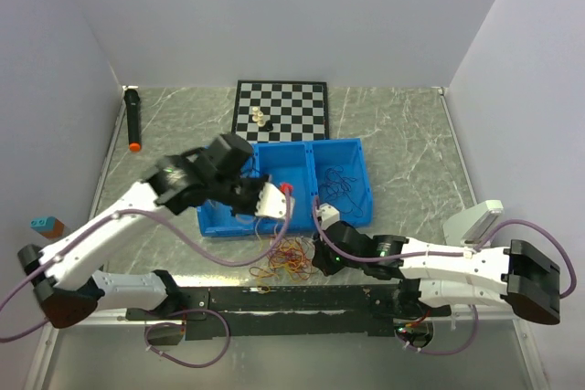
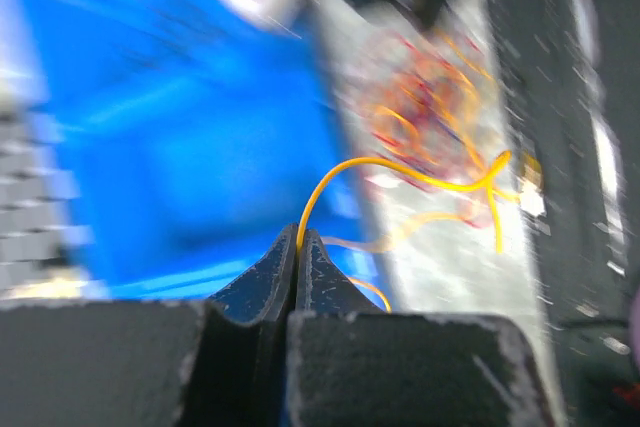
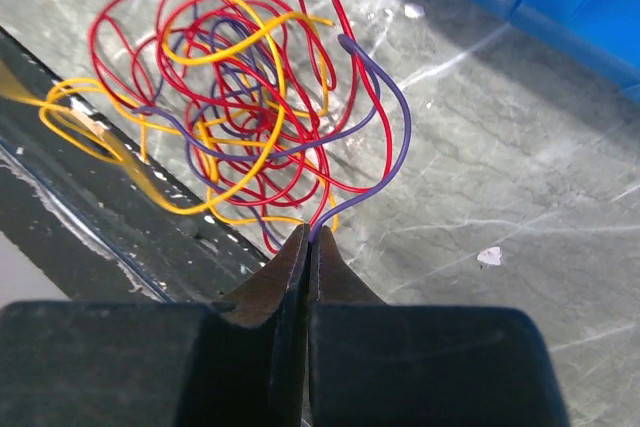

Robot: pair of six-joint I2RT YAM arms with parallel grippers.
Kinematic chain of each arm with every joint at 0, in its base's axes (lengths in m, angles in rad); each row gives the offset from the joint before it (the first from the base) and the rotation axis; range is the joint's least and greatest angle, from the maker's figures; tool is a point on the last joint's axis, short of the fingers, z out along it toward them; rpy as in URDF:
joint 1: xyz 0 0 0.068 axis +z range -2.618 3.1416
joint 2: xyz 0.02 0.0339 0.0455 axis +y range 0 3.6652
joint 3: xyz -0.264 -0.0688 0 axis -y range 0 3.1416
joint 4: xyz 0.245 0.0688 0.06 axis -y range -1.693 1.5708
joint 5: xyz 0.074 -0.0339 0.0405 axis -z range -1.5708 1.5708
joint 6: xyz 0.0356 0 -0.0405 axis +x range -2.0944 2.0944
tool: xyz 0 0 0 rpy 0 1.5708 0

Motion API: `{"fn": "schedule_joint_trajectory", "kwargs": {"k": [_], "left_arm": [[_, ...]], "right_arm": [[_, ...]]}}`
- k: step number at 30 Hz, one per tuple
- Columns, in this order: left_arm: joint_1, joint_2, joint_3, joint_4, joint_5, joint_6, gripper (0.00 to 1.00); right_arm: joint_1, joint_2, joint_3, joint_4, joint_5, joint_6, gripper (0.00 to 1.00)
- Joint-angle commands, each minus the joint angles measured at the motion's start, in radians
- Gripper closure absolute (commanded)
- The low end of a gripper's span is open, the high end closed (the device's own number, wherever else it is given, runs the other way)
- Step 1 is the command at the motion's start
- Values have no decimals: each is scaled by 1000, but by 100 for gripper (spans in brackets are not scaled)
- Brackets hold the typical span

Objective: Untangle the cables

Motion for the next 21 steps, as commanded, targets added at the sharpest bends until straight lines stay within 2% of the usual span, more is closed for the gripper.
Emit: {"fn": "schedule_joint_trajectory", "kwargs": {"k": [1, 4, 6, 10, 13, 18, 21], "left_arm": [[-6, -73, 231, -47, -50, 33, 99], [-6, -111, 333, 43, -169, 122, 99], [-6, -168, 324, 193, -264, 214, 99], [-6, -314, 90, 695, -381, 500, 99], [-6, -336, -21, 1039, -438, 677, 99], [-5, -225, 109, 1335, -546, 681, 99], [-3, -115, 298, 1459, -590, 639, 99]], "right_arm": [[-3, 7, 21, 27, -5, 1, 100], [-3, 7, 15, 33, -11, 10, 100], [-3, 18, 14, 32, -15, 15, 100], [-3, 53, 21, 37, -20, 18, 100], [-3, 78, 32, 29, -14, 23, 100], [-3, 89, 37, -3, 4, 41, 100], [-3, 90, 35, -28, 15, 55, 100]]}}
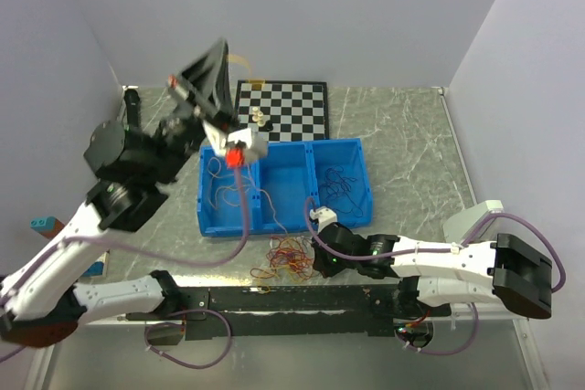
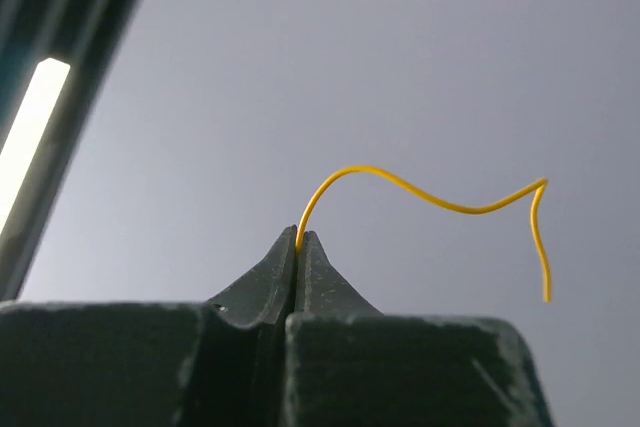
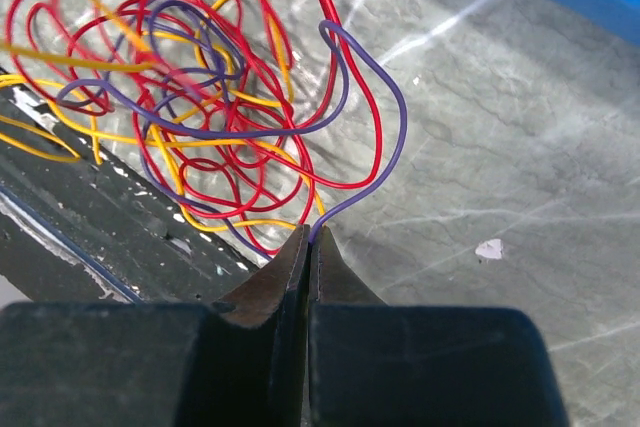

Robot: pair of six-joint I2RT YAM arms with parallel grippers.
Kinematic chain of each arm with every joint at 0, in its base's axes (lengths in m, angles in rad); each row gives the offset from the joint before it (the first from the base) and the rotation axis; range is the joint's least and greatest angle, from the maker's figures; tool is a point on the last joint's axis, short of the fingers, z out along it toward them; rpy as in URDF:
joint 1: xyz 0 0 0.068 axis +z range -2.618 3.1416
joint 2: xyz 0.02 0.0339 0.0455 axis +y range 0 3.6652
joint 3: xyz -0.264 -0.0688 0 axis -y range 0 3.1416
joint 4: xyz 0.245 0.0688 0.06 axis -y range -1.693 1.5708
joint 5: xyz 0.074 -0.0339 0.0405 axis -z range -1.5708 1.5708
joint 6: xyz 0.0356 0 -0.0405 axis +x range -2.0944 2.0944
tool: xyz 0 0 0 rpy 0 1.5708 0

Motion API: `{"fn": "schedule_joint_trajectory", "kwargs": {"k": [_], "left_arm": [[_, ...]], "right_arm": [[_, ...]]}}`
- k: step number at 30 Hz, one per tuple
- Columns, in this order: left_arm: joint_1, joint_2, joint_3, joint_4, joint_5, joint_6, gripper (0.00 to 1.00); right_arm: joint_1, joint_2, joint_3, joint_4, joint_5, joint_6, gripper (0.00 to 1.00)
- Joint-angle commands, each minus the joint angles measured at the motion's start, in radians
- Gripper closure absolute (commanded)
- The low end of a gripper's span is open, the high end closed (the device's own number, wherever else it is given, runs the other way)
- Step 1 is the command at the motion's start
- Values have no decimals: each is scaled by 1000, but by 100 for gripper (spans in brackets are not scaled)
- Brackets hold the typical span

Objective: Untangle the cables

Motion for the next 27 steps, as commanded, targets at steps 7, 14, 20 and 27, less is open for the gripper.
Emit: {"fn": "schedule_joint_trajectory", "kwargs": {"k": [7, 14, 20, 27], "left_arm": [[-1, 336, 661, 346, -32, 39, 99], [2, 485, 930, 388, 55, 120, 99], [68, 619, 1159, 437, 256, 198, 99], [149, 582, 1116, 535, 287, 160, 99]], "right_arm": [[-3, -33, 21, -54, 37, 48, 100], [-2, -65, 3, -60, 41, 65, 100], [-2, -48, 7, -110, 62, 105, 100], [-2, 129, 84, -293, 106, 272, 100]]}}
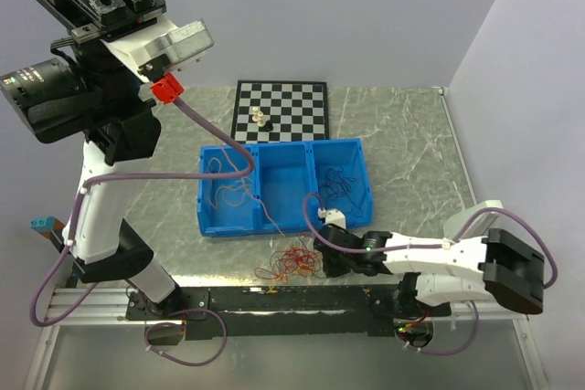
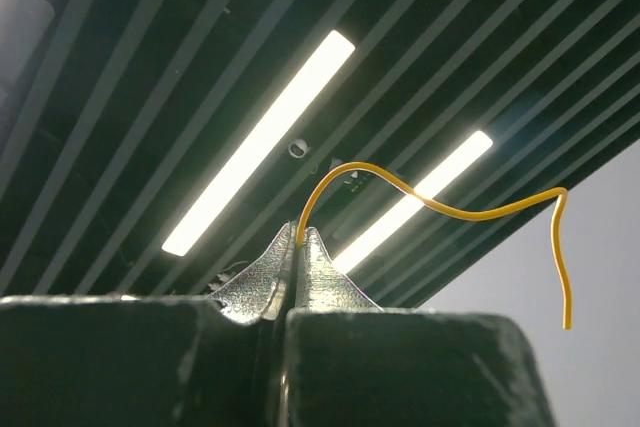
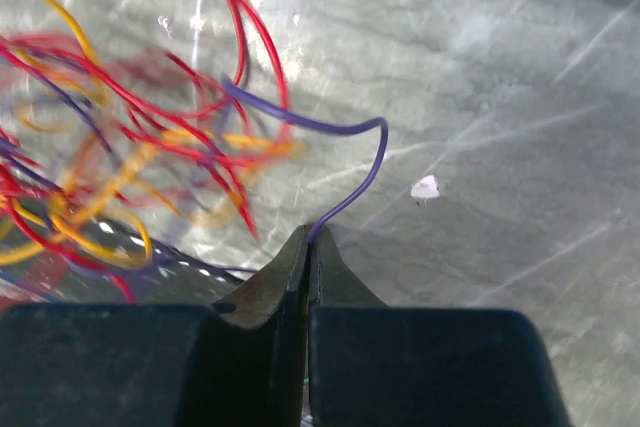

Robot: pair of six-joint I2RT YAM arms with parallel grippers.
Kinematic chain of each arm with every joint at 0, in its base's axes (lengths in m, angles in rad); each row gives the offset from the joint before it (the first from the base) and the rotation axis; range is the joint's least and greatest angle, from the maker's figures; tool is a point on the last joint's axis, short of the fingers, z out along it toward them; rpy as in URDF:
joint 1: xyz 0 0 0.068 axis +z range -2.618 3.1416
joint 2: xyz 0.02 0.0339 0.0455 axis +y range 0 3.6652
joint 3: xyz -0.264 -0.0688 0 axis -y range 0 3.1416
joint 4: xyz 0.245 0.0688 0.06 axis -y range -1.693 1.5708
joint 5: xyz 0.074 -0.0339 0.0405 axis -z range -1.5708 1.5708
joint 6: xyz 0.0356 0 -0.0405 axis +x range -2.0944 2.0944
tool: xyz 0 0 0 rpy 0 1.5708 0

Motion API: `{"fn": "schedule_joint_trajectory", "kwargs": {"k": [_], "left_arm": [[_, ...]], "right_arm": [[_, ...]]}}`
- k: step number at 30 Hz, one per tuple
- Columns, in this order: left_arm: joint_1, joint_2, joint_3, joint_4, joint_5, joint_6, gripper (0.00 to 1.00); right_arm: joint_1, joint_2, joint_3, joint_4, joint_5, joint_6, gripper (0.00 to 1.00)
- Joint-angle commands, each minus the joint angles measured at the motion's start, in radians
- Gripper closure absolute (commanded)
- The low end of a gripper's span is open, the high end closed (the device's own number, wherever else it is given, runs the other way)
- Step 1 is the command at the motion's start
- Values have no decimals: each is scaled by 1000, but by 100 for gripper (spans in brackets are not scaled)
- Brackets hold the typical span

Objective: Untangle the cables

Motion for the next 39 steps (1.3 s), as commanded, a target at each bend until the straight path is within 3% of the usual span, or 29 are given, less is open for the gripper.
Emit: {"fn": "schedule_joint_trajectory", "kwargs": {"k": [1, 3, 6, 11, 15, 18, 25, 29, 34, 39], "left_arm": [[36, -29, 16, 117, 34, -6, 99], [50, -48, -4, 128, -4, -44, 99], [64, -106, -128, 151, -102, -92, 99], [70, -306, -483, 110, -210, -209, 99], [67, -426, -715, 9, -217, -307, 99], [69, -482, -808, -88, -222, -402, 99], [65, -502, -822, -194, -222, -564, 99], [67, -483, -770, -247, -224, -618, 99], [67, -473, -710, -316, -196, -687, 99], [64, -480, -704, -378, -185, -720, 99]], "right_arm": [[0, 122, 65, -147, 43, 151, 100], [6, 128, 65, -173, 57, 192, 100], [12, 6, 56, -161, 98, 182, 98], [14, -229, 72, -75, 131, 10, 55], [17, -346, 77, 27, 89, -127, 44], [17, -396, 56, 158, 20, -225, 40], [23, -317, -9, 585, -32, -446, 33], [23, -138, 100, 689, -127, -564, 32], [24, 45, 174, 824, -260, -572, 32], [23, 146, 184, 914, -280, -520, 32]]}}
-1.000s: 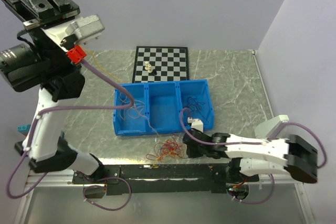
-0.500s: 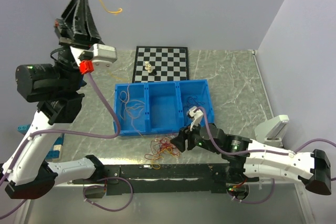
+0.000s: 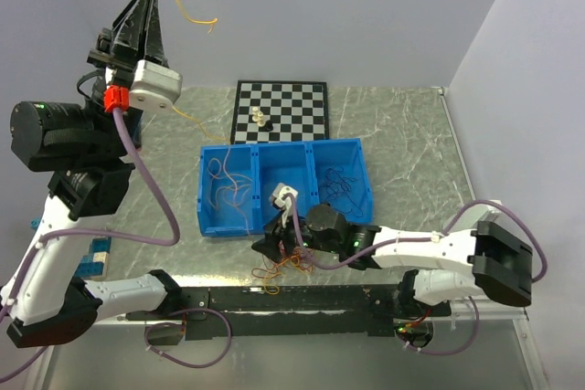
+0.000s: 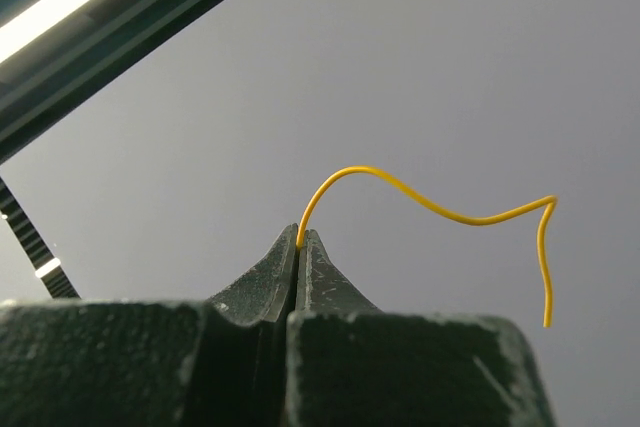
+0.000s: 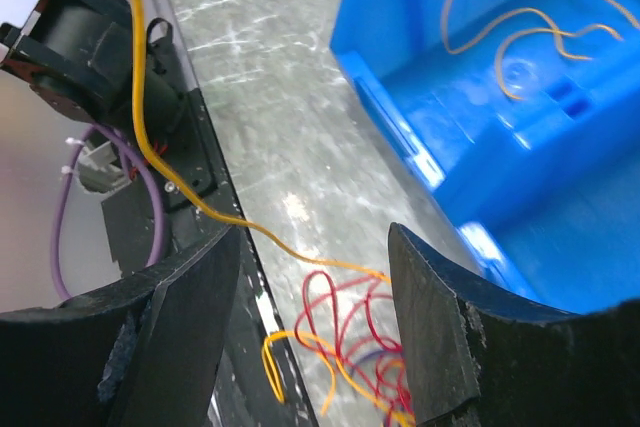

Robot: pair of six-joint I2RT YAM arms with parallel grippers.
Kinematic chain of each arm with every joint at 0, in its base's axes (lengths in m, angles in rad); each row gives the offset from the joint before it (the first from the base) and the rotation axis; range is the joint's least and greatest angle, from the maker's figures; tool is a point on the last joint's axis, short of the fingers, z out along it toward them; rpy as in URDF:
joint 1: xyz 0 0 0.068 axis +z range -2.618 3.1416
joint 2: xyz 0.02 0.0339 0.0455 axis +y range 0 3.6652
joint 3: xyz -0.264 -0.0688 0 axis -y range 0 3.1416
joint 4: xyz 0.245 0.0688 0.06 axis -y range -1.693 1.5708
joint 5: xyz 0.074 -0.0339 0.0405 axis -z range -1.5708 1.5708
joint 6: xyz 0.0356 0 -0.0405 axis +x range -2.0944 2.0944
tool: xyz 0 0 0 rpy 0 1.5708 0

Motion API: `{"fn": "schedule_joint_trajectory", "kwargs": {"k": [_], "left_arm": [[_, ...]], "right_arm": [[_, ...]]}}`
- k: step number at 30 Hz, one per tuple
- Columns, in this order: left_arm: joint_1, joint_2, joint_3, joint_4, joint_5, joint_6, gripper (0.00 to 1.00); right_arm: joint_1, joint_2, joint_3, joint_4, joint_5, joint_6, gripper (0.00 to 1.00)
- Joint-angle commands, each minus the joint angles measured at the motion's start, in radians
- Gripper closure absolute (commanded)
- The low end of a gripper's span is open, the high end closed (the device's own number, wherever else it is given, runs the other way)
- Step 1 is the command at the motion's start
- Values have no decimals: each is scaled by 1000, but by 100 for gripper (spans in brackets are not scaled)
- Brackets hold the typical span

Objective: Untangle the cables

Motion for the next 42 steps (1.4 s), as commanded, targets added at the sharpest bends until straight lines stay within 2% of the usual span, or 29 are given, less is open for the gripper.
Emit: {"fn": "schedule_joint_trajectory", "kwargs": {"k": [1, 10, 13, 14, 16, 18, 21, 25, 29, 32, 36, 42], "left_arm": [[-1, -16, 17, -53, 12, -57, 99], [-2, -29, -19, -42, 13, -34, 99], [-1, -32, -23, -39, 13, -35, 99], [-2, -33, -21, -41, 13, -38, 99], [-2, -36, -19, -51, 13, -45, 99], [-2, -41, -23, -67, 13, -64, 99], [-2, -73, -45, -141, 12, -161, 99], [-2, -140, -151, -365, 106, -311, 98], [-2, -223, -317, -526, 279, -445, 95], [-2, -246, -374, -629, 418, -538, 89], [-2, -231, -394, -751, 588, -575, 80], [-1, -234, -498, -812, 662, -519, 80]], "right_arm": [[5, 40, 29, 176, -73, 20, 32], [5, 48, 16, 159, -92, 2, 34], [5, 80, 42, 146, -112, -2, 40], [5, 100, 55, 136, -116, 3, 48], [5, 128, 87, 109, -119, 11, 70], [5, 119, 110, 81, -98, 6, 99], [5, 44, 119, 40, -18, -26, 100], [5, -85, 150, -6, 72, -93, 100], [-1, -174, 197, -55, 118, -143, 100], [-6, -205, 213, -77, 105, -141, 100], [-9, -210, 224, -94, 80, -121, 100], [-6, -200, 240, -111, 8, -109, 100]]}}
